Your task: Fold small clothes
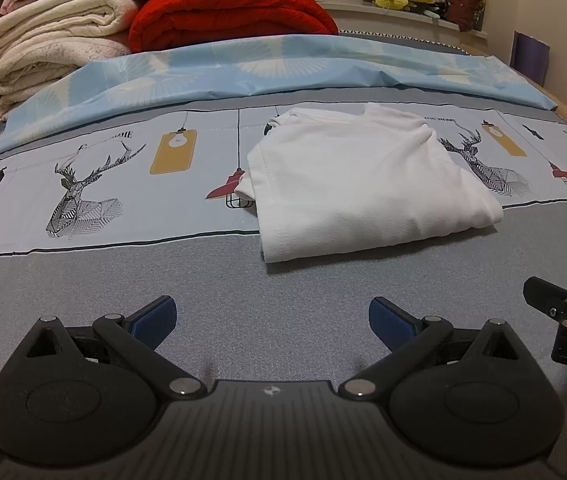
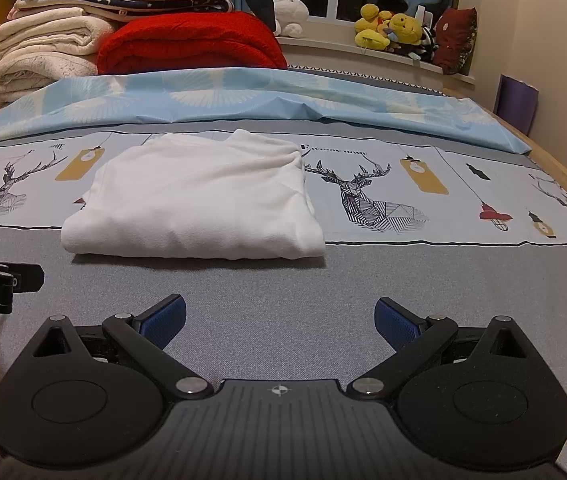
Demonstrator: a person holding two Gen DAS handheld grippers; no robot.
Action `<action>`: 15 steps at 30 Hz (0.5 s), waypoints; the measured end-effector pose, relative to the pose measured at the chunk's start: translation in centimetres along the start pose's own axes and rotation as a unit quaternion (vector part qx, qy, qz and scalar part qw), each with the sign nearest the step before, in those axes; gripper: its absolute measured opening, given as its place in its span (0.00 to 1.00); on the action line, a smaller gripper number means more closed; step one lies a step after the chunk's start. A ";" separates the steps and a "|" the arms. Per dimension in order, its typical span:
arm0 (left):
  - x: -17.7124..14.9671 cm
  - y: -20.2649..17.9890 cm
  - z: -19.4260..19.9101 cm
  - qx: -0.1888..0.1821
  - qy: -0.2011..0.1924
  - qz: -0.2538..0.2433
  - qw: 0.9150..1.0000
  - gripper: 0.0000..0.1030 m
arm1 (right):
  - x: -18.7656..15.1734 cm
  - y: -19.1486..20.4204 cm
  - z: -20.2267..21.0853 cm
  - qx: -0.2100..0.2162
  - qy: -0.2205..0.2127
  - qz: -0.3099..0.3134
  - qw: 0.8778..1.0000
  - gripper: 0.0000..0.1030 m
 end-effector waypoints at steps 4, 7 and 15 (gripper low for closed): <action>0.0 0.1 0.1 0.001 0.000 -0.001 1.000 0.99 | 0.0 0.0 0.0 0.000 0.000 0.000 1.000 0.97; -0.1 0.2 0.0 0.000 0.000 -0.002 1.000 0.99 | 0.0 0.0 0.0 0.001 0.000 0.001 1.000 0.97; -0.1 0.2 0.0 -0.001 0.000 -0.004 1.000 0.99 | 0.2 0.1 0.1 0.002 0.000 0.002 1.000 0.97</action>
Point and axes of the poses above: each gripper's, at about its wrist camera, not at the fingertips, and z roughly against the way its jaws point, y to its left, x to its top, the point moved 5 cm from there along -z, roughly the way its jaws point, and after that the axes turned 14 degrees about -y, right-handed, at the moved point
